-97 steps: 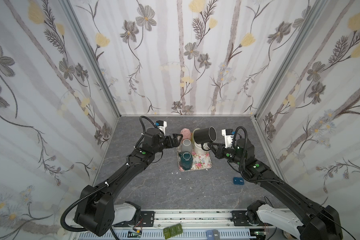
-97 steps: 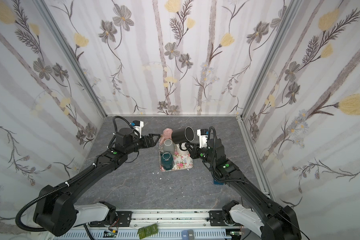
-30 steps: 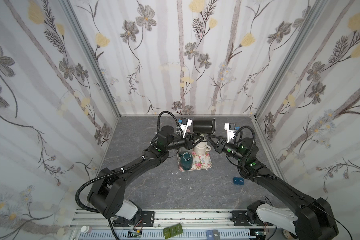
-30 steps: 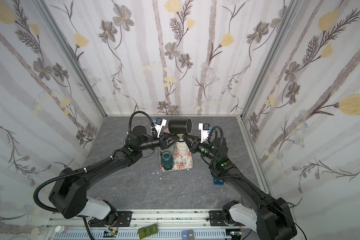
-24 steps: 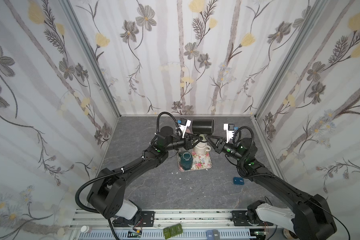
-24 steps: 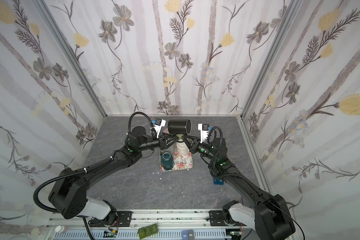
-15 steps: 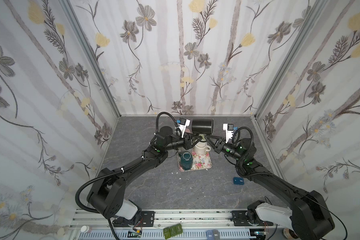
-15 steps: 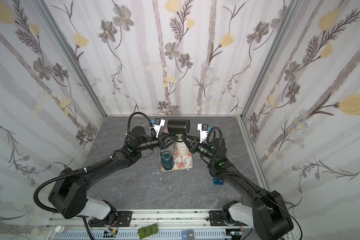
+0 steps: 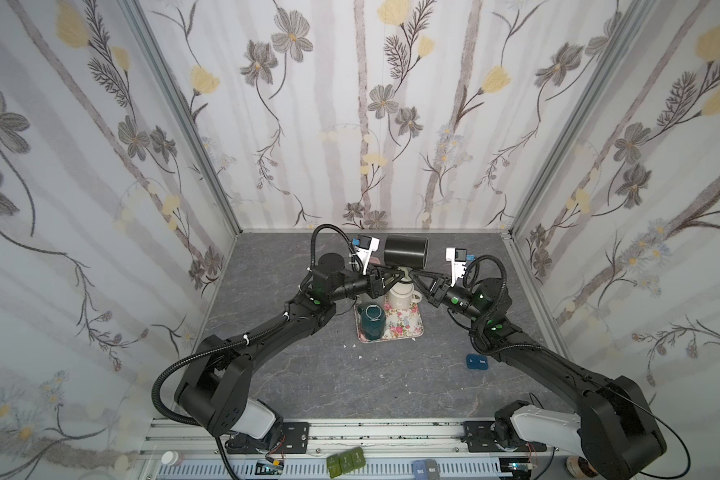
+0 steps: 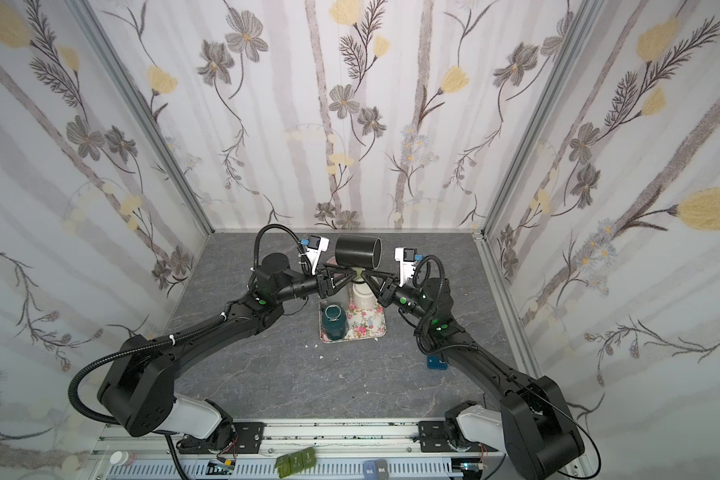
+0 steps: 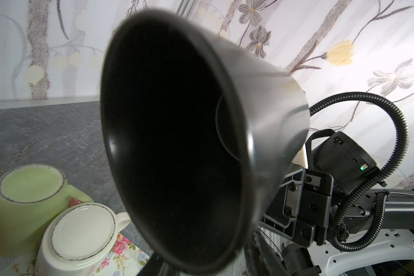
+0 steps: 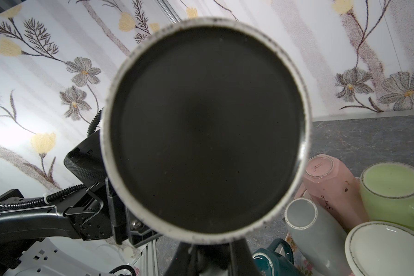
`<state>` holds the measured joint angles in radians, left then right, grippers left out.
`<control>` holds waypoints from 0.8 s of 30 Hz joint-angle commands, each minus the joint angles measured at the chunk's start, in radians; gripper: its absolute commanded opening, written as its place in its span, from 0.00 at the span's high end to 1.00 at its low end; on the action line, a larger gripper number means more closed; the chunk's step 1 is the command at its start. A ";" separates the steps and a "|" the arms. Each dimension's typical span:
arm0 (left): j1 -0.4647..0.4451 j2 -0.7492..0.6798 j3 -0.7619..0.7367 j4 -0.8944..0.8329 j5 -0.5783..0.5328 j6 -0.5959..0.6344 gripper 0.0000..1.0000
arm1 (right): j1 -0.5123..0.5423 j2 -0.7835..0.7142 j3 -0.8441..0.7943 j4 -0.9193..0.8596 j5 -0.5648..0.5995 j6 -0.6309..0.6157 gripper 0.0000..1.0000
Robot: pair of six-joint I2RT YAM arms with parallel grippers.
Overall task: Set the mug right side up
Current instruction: 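Rotate the black mug upright with the left gripper while the right gripper releases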
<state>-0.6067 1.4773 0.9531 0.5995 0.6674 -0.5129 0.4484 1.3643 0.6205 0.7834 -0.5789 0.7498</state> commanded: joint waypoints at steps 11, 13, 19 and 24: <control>-0.003 0.024 0.030 0.227 0.080 -0.023 0.76 | 0.002 0.010 0.001 -0.030 -0.092 -0.004 1.00; -0.003 0.016 0.032 0.200 0.075 -0.011 0.78 | 0.000 0.011 0.000 -0.032 -0.090 -0.004 1.00; -0.002 -0.003 0.033 0.109 0.018 0.027 1.00 | -0.002 0.018 0.001 -0.035 -0.092 -0.003 1.00; -0.003 -0.016 0.032 0.061 -0.019 0.041 1.00 | -0.004 0.016 0.007 -0.035 -0.090 -0.002 1.00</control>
<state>-0.6102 1.4796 0.9676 0.5945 0.6941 -0.4904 0.4438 1.3773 0.6209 0.7639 -0.6151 0.7765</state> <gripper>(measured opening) 0.153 0.157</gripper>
